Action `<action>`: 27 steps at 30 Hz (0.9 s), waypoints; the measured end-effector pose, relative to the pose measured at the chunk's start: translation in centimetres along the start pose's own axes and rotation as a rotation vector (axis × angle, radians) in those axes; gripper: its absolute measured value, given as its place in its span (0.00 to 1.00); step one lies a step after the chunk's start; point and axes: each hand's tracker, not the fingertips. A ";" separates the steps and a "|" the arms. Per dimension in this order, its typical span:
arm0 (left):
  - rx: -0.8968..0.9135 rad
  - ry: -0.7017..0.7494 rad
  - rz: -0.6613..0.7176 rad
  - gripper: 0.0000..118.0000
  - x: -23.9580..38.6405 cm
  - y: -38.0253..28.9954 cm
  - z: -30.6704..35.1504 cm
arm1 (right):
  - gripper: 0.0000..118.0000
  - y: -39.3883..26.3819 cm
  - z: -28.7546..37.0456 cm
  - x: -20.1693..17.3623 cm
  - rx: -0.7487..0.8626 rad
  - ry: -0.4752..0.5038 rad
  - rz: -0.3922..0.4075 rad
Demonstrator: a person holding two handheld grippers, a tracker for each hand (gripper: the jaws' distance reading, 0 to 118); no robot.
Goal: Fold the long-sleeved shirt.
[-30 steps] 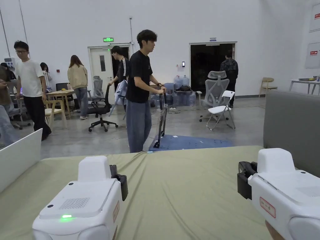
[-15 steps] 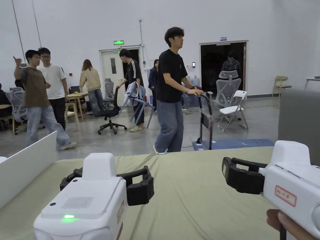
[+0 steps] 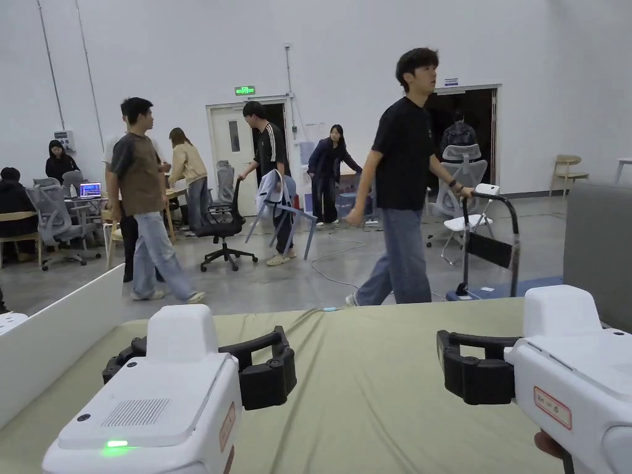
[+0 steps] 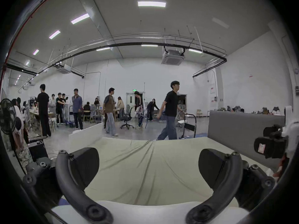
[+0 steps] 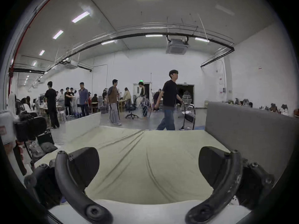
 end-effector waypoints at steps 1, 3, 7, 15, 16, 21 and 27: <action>-0.003 -0.001 -0.003 1.00 0.0 0.0 0.0 | 1.00 0.0 0.1 -0.3 -0.005 -0.012 -0.002; -0.014 -0.005 0.000 1.00 -0.1 -0.1 0.0 | 1.00 0.0 0.3 -0.9 -0.010 -0.029 0.002; -0.021 -0.009 0.013 1.00 -0.5 -0.2 0.2 | 1.00 0.1 1.1 -1.6 0.004 -0.022 -0.003; -0.029 -0.006 0.019 1.00 -1.0 -0.5 0.2 | 1.00 0.1 0.5 -2.3 -0.005 -0.038 0.003; -0.030 -0.005 0.019 1.00 -1.0 -0.5 0.2 | 1.00 0.1 0.2 -2.1 -0.010 -0.035 0.001; -0.033 0.000 0.014 1.00 -1.2 -0.5 0.1 | 1.00 0.1 -0.4 -1.8 -0.051 -0.003 -0.036; -0.033 -0.009 0.014 1.00 -1.2 -0.4 0.1 | 1.00 0.1 -0.3 -2.0 -0.025 -0.052 -0.032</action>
